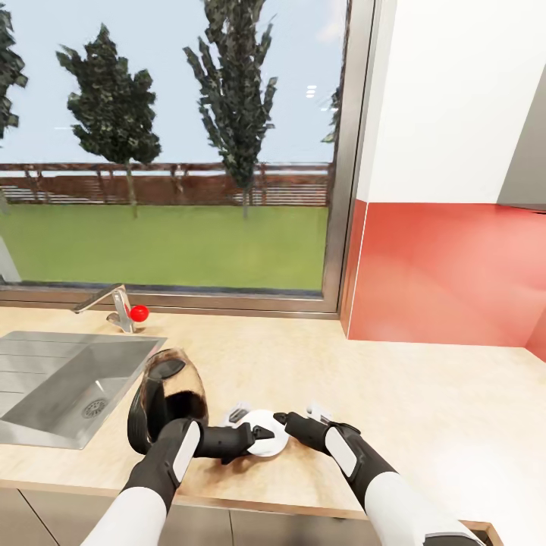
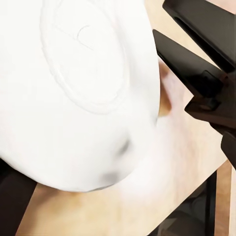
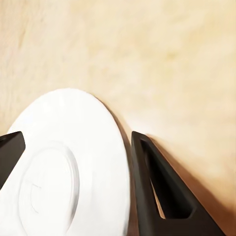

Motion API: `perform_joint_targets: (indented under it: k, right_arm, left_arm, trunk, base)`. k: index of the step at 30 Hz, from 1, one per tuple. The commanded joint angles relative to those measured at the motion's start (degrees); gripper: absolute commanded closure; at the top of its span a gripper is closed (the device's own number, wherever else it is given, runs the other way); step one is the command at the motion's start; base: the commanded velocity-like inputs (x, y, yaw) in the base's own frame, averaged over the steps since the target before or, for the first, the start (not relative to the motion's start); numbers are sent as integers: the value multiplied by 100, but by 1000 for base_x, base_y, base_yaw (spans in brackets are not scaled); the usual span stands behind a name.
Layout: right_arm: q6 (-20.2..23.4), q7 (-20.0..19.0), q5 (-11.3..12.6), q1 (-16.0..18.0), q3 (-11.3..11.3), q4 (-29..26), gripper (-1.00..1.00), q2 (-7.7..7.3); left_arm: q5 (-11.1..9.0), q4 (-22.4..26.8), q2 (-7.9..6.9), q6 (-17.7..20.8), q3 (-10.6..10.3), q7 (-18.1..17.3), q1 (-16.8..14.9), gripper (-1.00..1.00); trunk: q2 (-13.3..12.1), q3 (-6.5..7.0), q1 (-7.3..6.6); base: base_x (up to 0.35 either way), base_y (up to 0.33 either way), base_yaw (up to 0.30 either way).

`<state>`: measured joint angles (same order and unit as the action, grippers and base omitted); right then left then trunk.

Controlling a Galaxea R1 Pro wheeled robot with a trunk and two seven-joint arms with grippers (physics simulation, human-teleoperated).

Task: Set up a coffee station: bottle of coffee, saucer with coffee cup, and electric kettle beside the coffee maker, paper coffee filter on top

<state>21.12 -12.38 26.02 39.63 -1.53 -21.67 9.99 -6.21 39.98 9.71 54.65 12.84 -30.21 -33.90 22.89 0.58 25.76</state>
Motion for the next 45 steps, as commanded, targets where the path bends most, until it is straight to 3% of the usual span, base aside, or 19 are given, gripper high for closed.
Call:
perform_joint_targets:
  k: [1, 14, 19, 23, 38, 39, 45]
  right_arm:
    - [33, -1, 9, 0, -14, -4, -100, 1]
    - [33, -9, 13, 0, -14, -4, -100, 1]
    - [33, -10, 15, 1, -14, -4, -100, 1]
    - [33, -10, 15, 1, -14, -4, -100, 1]
    - [33, -10, 15, 1, -14, -4, -100, 1]
    - [33, -10, 16, 1, -14, -4, -100, 1]
    - [33, -12, 17, -1, -14, -4, -100, 1]
  left_arm:
    - [66, 0, 5, 10, 29, 16, -2, -100]
    - [67, 9, 5, 3, 49, 23, -2, -100]
    - [67, 9, 9, -4, 368, 29, -12, -100]
    - [67, 11, 8, -7, 472, 32, -25, -100]
    - [67, 19, 13, -184, 508, 50, -37, -100]
    - [67, 18, 13, -196, 508, 60, -37, 100]
    - [67, 18, 13, -217, 512, 75, -38, 100]
  trunk:
    - [3, -3, 3]
    - [3, -3, 3]
    - [3, -3, 3]
    - [3, -3, 3]
    - [3, -3, 3]
    - [3, -3, 3]
    - [3, -3, 3]
  base:
    - [0, 0, 0]
    - [0, 0, 0]
    - [0, 0, 0]
    - [0, 0, 0]
    - [0, 0, 0]
    - [0, 0, 0]
    - [0, 0, 0]
